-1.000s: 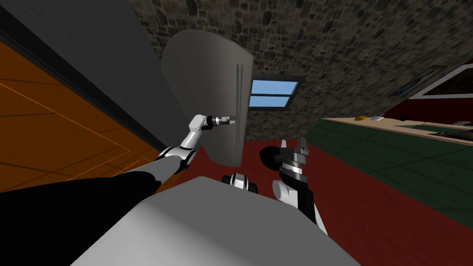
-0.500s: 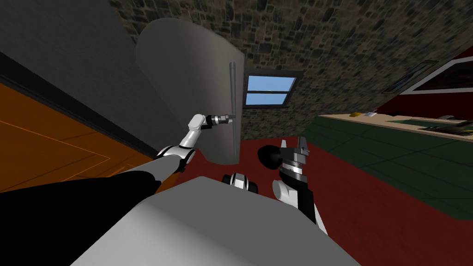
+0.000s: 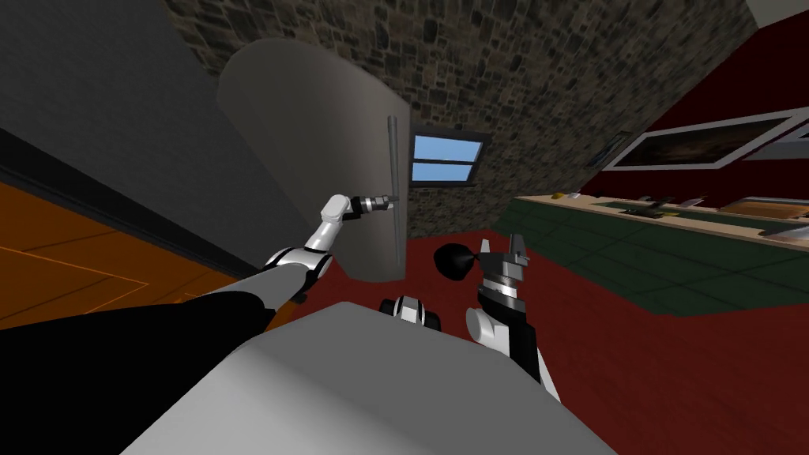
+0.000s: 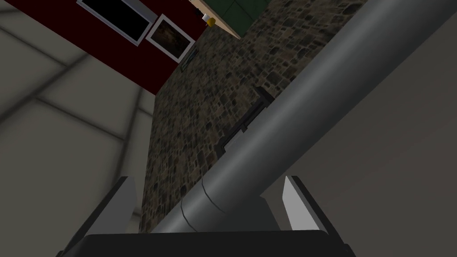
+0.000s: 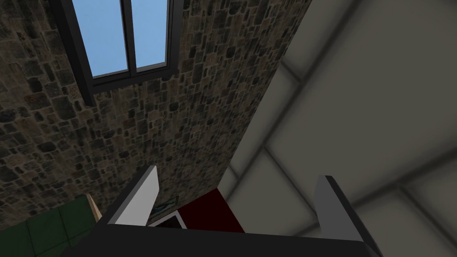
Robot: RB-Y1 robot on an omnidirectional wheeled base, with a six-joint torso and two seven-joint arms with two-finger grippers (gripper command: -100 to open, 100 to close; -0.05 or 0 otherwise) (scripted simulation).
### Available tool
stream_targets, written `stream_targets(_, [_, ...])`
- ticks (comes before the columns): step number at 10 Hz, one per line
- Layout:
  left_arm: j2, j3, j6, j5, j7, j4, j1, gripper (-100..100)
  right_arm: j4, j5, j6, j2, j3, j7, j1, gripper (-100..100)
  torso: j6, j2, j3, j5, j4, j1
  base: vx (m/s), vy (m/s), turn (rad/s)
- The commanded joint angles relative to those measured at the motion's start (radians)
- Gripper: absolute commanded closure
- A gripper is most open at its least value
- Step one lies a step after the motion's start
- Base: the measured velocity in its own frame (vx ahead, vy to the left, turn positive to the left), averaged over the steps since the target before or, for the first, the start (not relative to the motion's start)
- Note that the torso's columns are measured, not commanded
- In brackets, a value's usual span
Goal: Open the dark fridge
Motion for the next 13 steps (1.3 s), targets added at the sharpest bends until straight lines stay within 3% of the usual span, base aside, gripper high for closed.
stream_targets(1, [-0.017, -0.007, -0.019, 0.021, 0.001, -0.039, 0.005, 100, 0.0, 0.0, 0.0, 0.0, 0.0, 0.0, 0.0, 0, -0.001, -0.001, -0.001, 0.001, 0.001, 0.002, 0.09, -0.031, 0.32])
stream_targets(4, [-0.036, -0.012, -0.051, 0.056, 0.005, -0.11, 0.034, 100, 0.0, 0.0, 0.0, 0.0, 0.0, 0.0, 0.0, 0, -0.004, 0.003, 0.001, 0.004, 0.001, 0.009, 0.11, -0.031, 0.288])
stream_targets(5, [-0.029, -0.014, -0.046, 0.046, 0.004, -0.101, 0.03, 100, 0.0, 0.0, 0.0, 0.0, 0.0, 0.0, 0.0, 0, -0.006, 0.004, 0.001, 0.005, 0.001, 0.012, 0.053, -0.017, 0.05])
stream_targets(6, [-0.044, -0.025, -0.073, 0.07, 0.006, -0.127, 0.026, 100, 0.0, 0.0, 0.0, 0.0, 0.0, 0.0, 0.0, 0, -0.004, 0.006, 0.002, 0.006, 0.0, 0.013, -0.088, 0.098, -0.049])
stream_targets(13, [-0.086, -0.055, -0.141, 0.139, 0.012, -0.192, 0.014, 100, 0.0, 0.0, 0.0, 0.0, 0.0, 0.0, 0.0, 0, -0.004, 0.002, 0.0, 0.004, 0.001, 0.009, -0.169, 0.156, -0.056])
